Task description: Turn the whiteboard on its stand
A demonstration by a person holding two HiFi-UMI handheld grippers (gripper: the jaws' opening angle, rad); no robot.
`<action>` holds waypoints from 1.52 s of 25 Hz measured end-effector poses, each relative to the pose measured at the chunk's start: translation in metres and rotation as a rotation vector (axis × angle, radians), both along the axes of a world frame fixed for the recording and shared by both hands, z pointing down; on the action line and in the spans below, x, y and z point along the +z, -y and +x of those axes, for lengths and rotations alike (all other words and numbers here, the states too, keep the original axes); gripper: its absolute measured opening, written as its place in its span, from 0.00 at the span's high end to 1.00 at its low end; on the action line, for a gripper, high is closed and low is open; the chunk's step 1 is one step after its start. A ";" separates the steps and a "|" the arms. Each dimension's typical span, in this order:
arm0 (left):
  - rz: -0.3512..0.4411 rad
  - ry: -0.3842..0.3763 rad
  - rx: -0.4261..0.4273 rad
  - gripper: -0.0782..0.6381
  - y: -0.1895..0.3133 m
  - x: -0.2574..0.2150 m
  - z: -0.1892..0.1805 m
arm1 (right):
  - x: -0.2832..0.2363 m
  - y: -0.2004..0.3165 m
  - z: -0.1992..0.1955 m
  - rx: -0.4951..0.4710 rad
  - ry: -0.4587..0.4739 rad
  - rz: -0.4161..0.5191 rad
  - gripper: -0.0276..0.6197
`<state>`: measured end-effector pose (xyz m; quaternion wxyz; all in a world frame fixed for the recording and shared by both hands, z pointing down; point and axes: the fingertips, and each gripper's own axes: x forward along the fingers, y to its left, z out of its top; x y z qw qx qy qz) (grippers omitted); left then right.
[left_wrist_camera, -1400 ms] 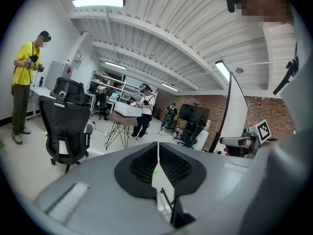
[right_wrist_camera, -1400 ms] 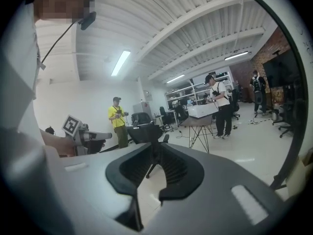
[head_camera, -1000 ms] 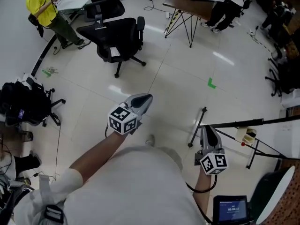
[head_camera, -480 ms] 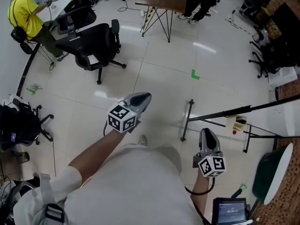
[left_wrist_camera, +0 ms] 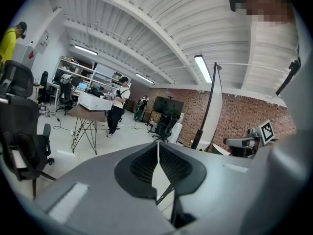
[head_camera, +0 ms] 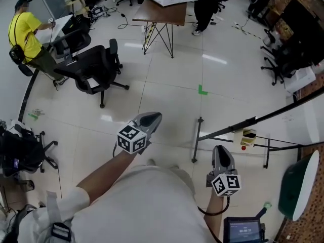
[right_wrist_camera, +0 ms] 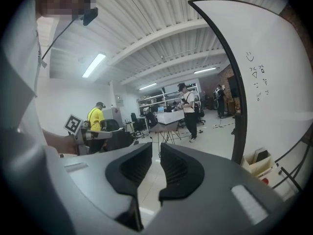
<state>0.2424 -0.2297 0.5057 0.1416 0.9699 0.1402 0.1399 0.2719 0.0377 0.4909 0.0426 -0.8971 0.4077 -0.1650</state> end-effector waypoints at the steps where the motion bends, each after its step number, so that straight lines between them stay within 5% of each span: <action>1: 0.004 -0.002 0.010 0.86 -0.008 -0.004 0.004 | -0.004 -0.006 0.004 0.007 -0.005 0.007 0.87; 10: 0.040 -0.037 0.131 0.86 -0.089 -0.035 0.051 | -0.018 -0.065 0.021 0.074 -0.052 0.012 0.87; 19: 0.060 -0.005 0.244 0.85 -0.166 -0.025 0.060 | -0.010 -0.123 0.014 0.153 -0.043 0.031 0.87; 38: 0.127 0.027 0.352 0.85 -0.230 -0.021 0.068 | 0.028 -0.185 0.006 0.260 -0.007 0.089 0.87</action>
